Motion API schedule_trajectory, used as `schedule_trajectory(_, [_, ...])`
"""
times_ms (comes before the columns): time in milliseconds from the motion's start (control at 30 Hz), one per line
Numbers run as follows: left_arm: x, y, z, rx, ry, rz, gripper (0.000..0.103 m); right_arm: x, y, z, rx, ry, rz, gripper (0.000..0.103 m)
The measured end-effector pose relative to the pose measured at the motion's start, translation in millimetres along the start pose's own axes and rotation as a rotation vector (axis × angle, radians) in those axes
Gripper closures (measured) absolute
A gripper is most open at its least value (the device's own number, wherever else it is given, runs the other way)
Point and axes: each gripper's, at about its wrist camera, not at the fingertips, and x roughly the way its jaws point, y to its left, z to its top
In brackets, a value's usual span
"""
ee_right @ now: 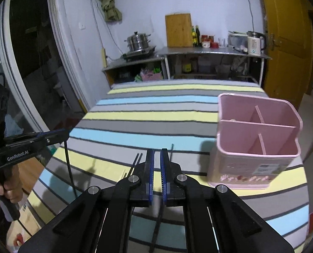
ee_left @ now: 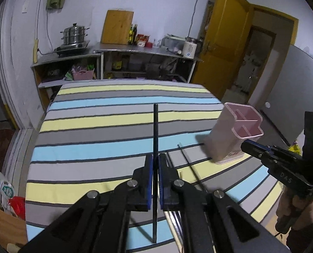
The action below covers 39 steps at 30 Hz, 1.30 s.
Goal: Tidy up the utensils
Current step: 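Lift the black chopsticks with both grippers and carry them toward the pink holder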
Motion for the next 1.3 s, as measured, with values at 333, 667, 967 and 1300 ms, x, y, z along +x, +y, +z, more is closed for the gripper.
schedule_trajectory(333, [-11, -4, 14, 0.011, -0.041, -0.005, 0.098, 5, -7, -5, 0.029, 0.01, 0.012, 0.097])
schedule_trajectory(667, [-23, 6, 17, -0.011, -0.073, -0.011, 0.098, 82, -3, -23, 0.008, 0.165, -0.021, 0.095])
schedule_trajectory(967, [-19, 21, 15, -0.049, -0.066, -0.022, 0.098, 133, -4, -34, -0.02, 0.273, -0.06, 0.094])
schedule_trajectory(1300, [-15, 27, 14, -0.065, -0.053, -0.028, 0.098, 162, -11, -31, -0.029, 0.327, -0.09, 0.094])
